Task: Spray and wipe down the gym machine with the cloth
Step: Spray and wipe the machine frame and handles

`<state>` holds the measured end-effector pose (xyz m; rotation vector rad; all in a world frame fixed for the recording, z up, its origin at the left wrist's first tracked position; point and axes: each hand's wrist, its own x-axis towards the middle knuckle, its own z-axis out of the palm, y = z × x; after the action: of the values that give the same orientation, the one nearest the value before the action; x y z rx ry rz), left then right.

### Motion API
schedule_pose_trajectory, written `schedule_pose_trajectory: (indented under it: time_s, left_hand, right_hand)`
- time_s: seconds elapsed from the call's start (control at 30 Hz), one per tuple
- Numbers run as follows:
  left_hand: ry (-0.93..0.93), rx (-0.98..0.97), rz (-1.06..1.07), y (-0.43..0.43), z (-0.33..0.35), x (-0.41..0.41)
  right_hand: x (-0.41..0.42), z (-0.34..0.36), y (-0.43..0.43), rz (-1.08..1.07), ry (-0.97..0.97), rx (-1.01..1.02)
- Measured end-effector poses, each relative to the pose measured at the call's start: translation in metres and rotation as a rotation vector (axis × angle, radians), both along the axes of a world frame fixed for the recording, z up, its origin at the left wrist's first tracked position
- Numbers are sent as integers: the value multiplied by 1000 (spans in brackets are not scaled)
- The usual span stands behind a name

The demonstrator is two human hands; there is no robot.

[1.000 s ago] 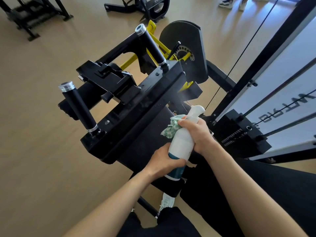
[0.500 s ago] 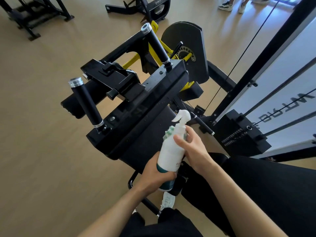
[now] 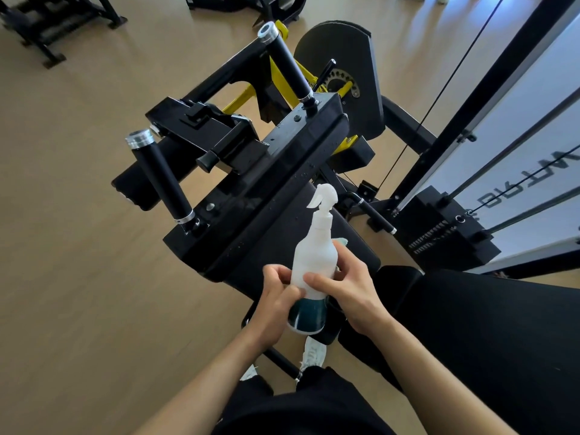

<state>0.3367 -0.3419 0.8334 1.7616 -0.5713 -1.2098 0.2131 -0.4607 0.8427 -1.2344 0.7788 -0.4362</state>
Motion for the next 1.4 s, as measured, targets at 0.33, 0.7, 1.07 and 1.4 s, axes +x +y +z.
schedule_pose_trajectory:
  time_s: [0.33,0.7,1.07,1.4]
  left_hand:
    - [-152,-177,119,-61,36,16]
    - [-142,-184,320,-54,55,22]
    - [-84,-178,358,-41,70,28]
    - [-84,-163,305,-42,65,33]
  right_hand:
    - [2,-6,6,152,128,-207]
    - [30,-5,-105,-87,203,-229]
    - [124,-11,-185,-325,256,-384]
    - [108,-39,-100,-275,188,-859]
